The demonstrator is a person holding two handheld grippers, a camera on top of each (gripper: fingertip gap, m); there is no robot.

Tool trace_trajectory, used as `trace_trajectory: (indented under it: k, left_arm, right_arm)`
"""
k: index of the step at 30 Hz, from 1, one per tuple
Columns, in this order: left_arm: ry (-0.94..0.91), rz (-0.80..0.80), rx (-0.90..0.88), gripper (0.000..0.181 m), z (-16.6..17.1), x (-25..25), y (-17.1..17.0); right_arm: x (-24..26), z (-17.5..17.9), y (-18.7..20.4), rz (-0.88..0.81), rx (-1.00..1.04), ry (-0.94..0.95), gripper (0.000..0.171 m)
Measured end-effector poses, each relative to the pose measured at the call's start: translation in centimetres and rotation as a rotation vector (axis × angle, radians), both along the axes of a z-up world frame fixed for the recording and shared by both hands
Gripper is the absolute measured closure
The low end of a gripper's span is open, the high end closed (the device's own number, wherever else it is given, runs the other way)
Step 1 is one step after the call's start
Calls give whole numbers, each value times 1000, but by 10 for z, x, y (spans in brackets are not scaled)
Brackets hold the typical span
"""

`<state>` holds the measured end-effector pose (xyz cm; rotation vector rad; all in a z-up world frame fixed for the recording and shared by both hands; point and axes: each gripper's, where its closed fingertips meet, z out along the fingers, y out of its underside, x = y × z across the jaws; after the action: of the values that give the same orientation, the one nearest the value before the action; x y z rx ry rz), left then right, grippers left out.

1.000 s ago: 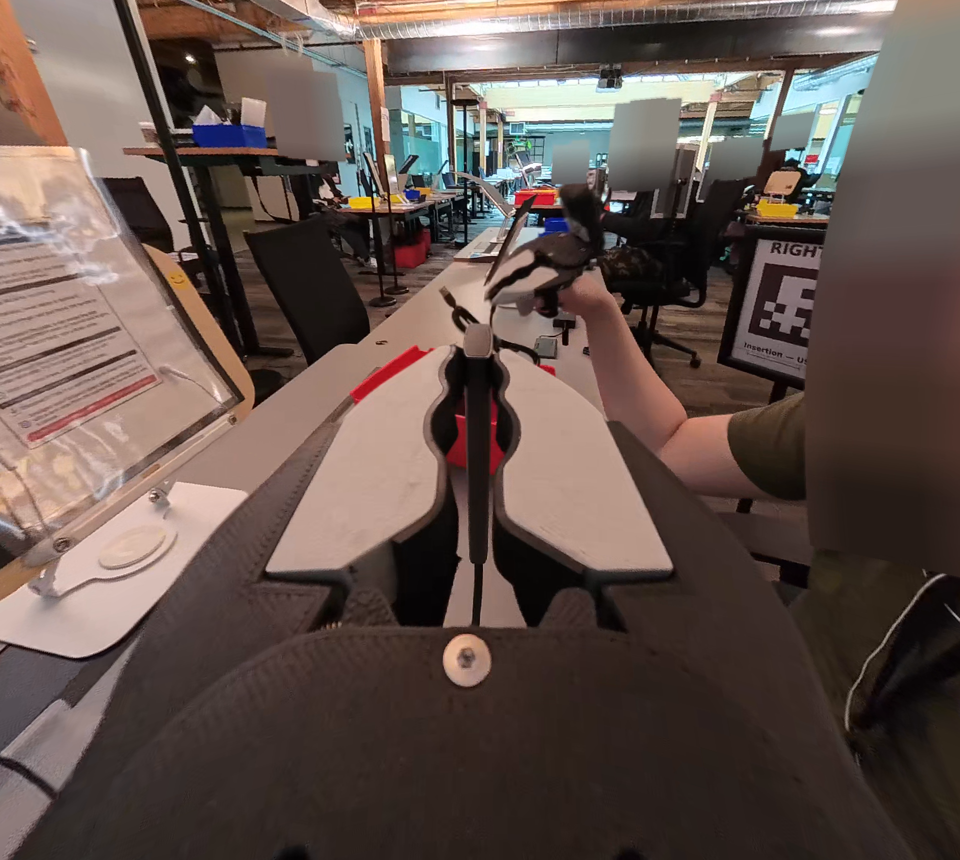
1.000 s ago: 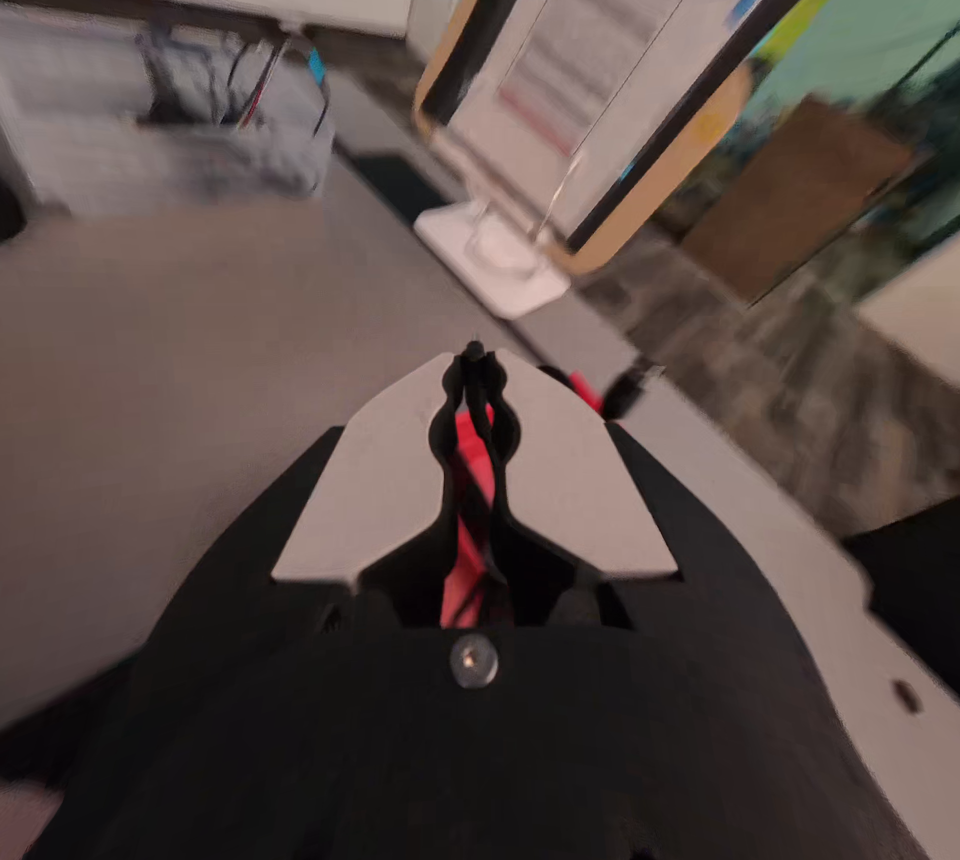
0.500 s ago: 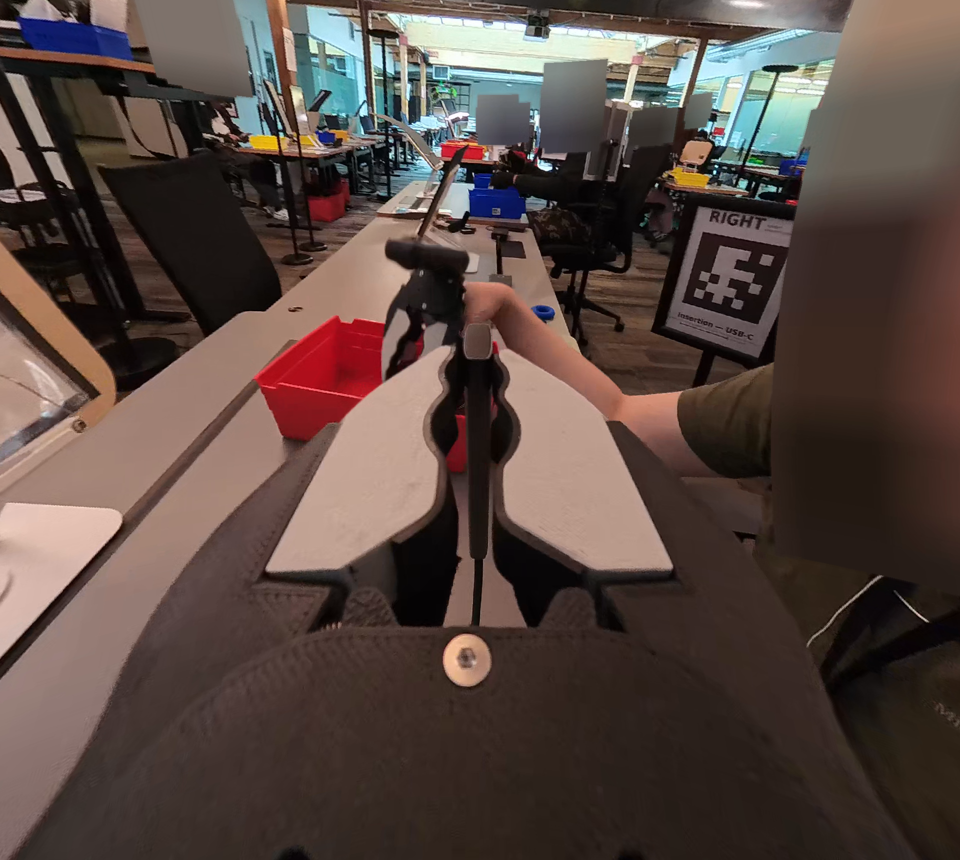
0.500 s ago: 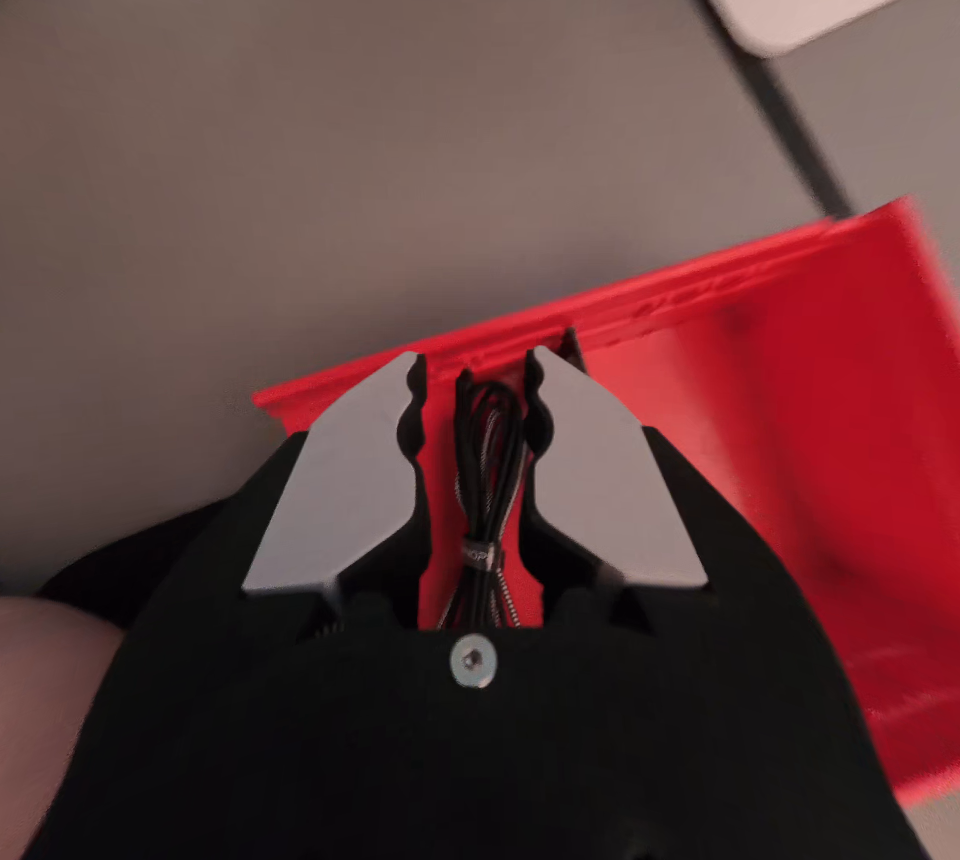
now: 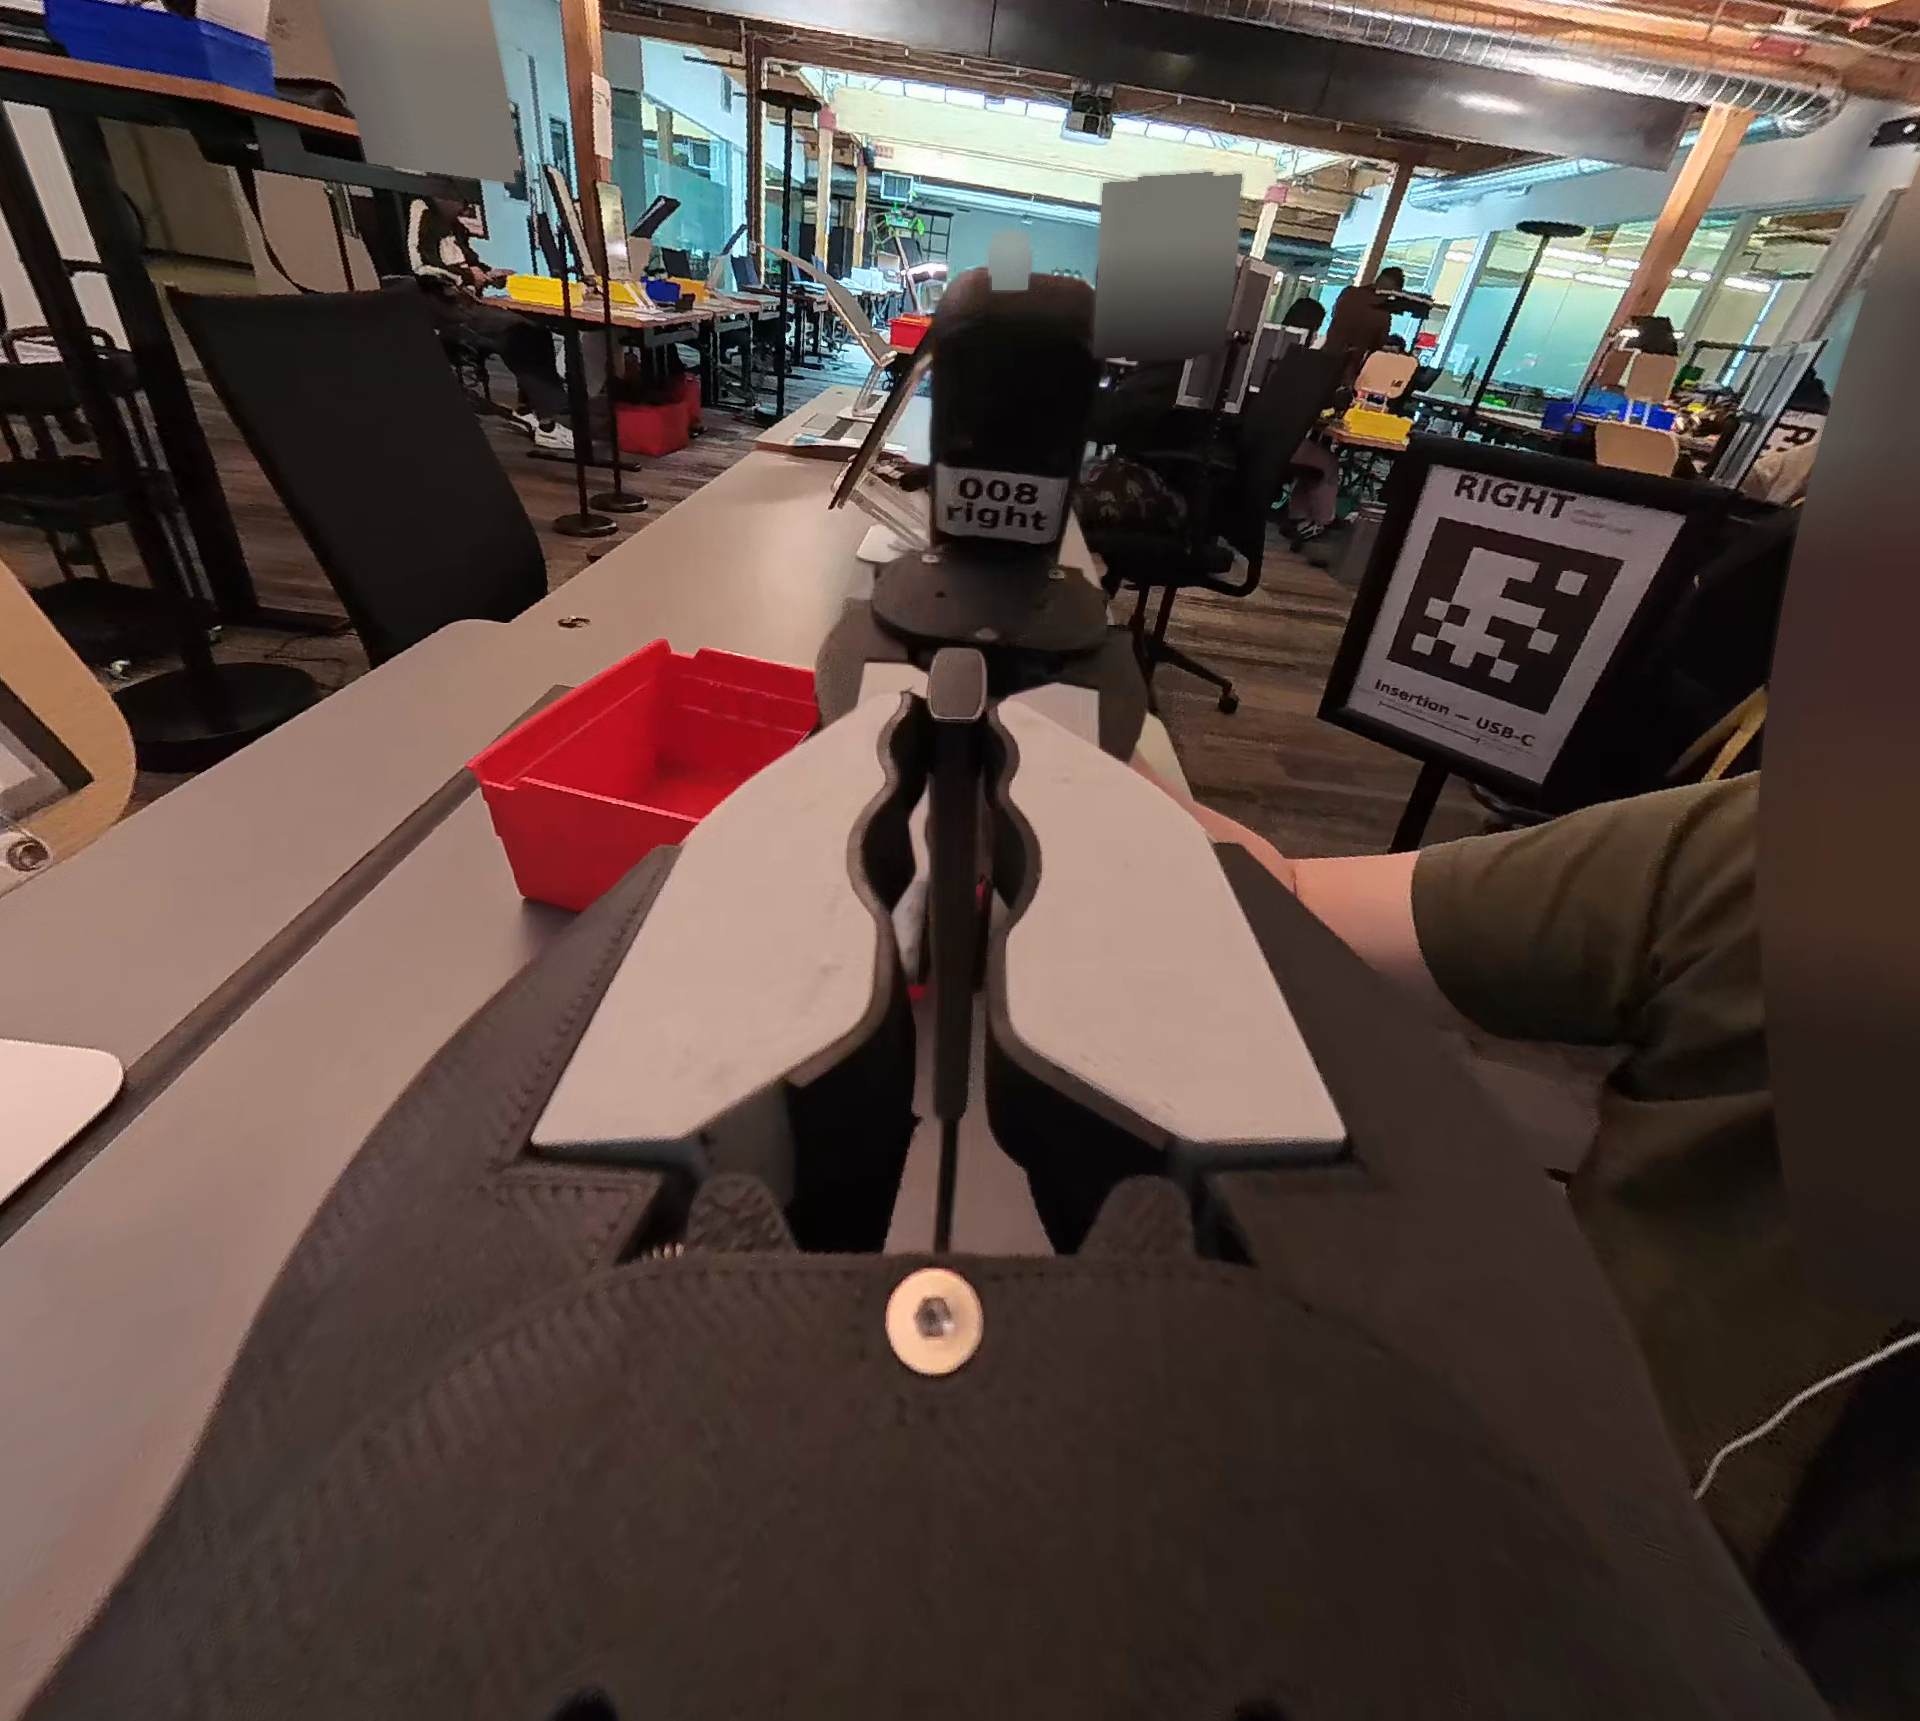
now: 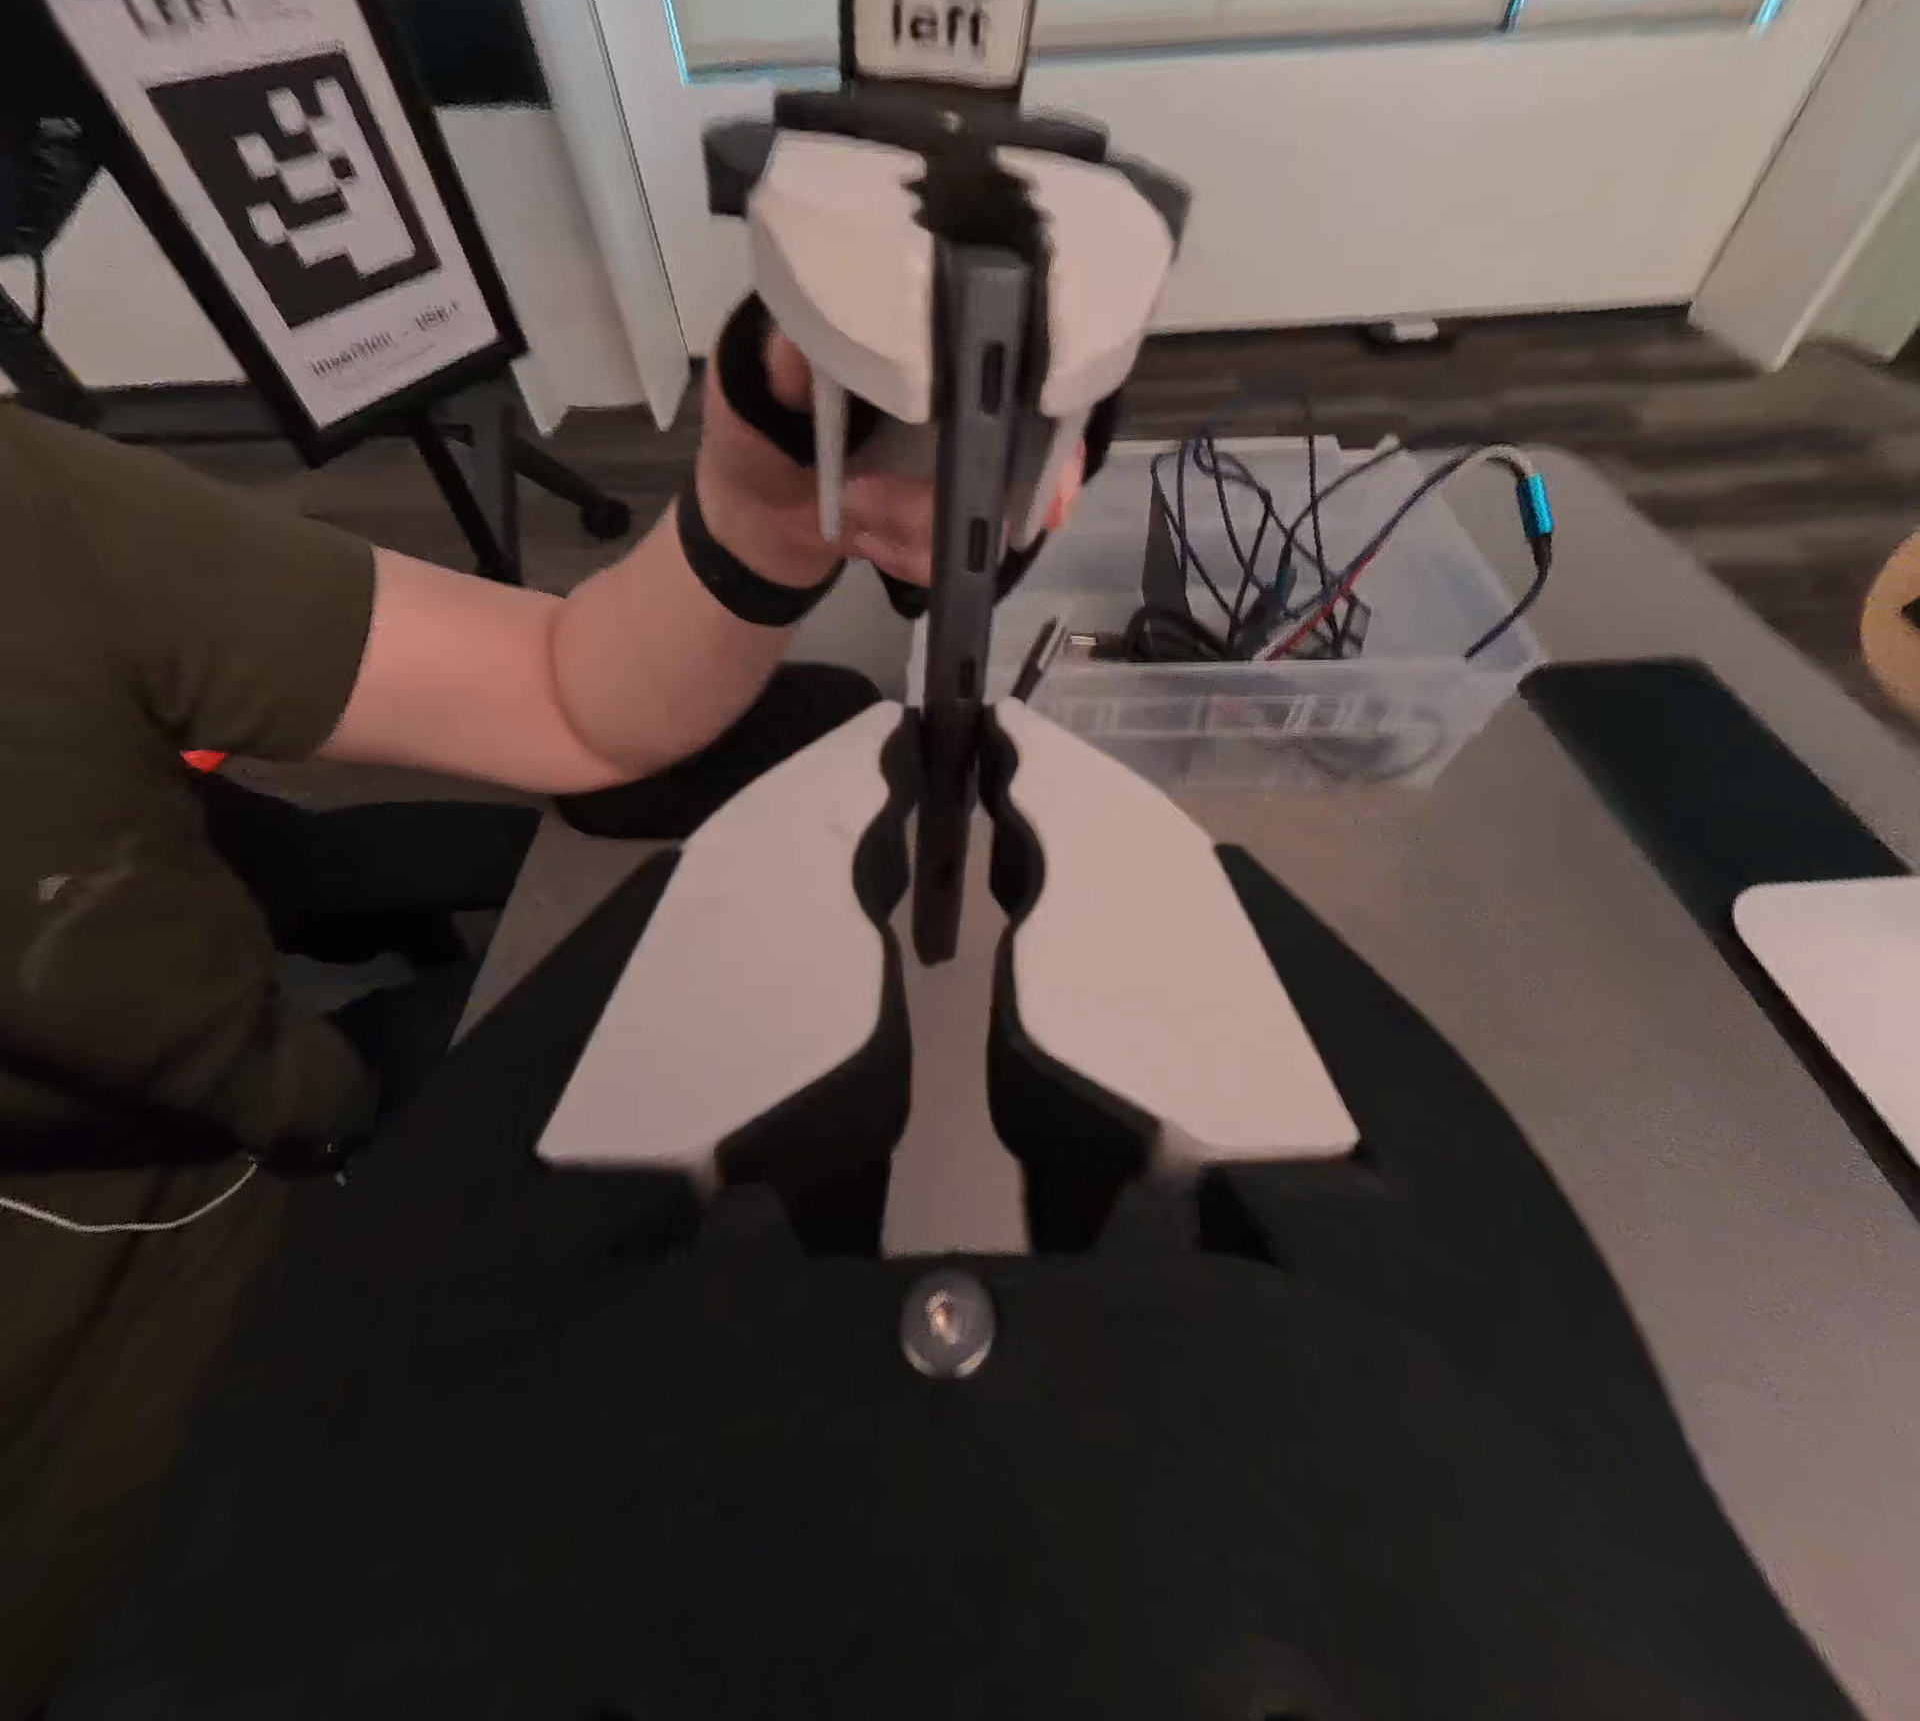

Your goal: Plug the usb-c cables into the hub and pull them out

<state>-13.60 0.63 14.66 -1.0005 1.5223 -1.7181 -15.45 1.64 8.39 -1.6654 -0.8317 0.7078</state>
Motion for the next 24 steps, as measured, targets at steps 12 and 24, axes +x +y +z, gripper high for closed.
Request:
trace_trajectory:
  k: [12, 24]
  left_arm:
    - [-142, 214, 4, 135, 36, -31, 43]
    - [-36, 208, 8, 136, 16, -18, 48]
  right_arm:
    - [282, -7, -58, -697, 106, -339, 160]
    - [377, -166, -50, -885, -518, -595, 147]
